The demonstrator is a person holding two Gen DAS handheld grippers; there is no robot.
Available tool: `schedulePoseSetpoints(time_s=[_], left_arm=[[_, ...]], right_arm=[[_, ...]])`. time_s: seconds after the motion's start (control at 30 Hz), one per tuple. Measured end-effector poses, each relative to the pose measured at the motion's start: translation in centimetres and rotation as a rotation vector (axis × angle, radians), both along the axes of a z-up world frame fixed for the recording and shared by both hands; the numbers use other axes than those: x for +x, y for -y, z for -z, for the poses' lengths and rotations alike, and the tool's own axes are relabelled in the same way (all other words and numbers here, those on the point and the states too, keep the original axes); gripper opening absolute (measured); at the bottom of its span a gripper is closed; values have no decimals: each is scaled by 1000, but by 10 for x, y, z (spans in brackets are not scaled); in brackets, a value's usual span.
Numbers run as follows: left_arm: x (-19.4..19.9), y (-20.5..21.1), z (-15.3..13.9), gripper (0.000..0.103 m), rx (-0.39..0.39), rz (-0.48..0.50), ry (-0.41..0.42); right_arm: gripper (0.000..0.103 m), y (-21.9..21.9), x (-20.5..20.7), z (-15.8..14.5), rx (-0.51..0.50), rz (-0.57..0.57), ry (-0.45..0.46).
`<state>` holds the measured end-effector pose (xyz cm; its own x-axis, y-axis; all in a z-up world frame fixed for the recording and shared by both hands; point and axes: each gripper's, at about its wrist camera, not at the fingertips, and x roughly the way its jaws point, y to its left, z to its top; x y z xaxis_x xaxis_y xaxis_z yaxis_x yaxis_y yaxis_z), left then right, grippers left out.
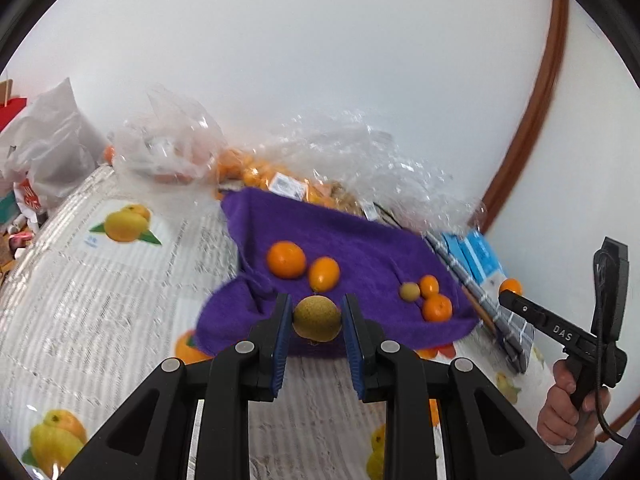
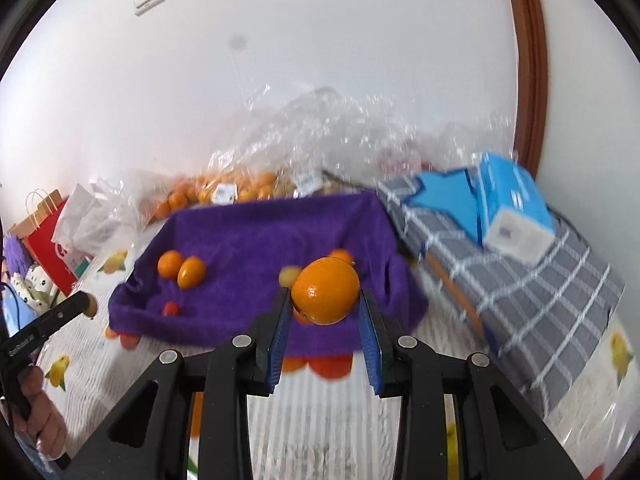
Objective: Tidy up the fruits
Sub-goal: 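Carry the mandarin and yellow fruit over the purple towel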
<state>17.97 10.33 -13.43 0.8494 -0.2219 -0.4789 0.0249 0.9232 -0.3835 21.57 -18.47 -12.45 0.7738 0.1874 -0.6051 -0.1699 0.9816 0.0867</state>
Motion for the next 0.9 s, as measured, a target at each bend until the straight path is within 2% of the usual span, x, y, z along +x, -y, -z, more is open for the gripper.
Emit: schedulePoseSetpoints(time_s=[0.17, 0.3, 0.47, 0.53, 0.63, 0.77, 0.9], left_arm=[[22, -4, -25, 24, 17, -15, 19], [56, 3, -32, 24, 28, -10, 11], [89, 11, -10, 24, 25, -36, -22], [93, 10, 3, 24, 6, -35, -36], [98, 12, 14, 24, 47, -31, -64], [102, 7, 24, 24, -1, -28, -96], [107, 8, 34, 24, 12, -28, -132]], right_arm=[[33, -7, 32, -9, -5, -9, 8], [33, -12, 61, -11, -30, -6, 24], [33, -10, 88, 5, -39, 4, 16], [33, -5, 94, 21, -19, 4, -11], [33, 1, 102, 42, -24, 5, -81], [33, 4, 106, 49, -2, -2, -112], [33, 4, 105, 53, -3, -2, -124]])
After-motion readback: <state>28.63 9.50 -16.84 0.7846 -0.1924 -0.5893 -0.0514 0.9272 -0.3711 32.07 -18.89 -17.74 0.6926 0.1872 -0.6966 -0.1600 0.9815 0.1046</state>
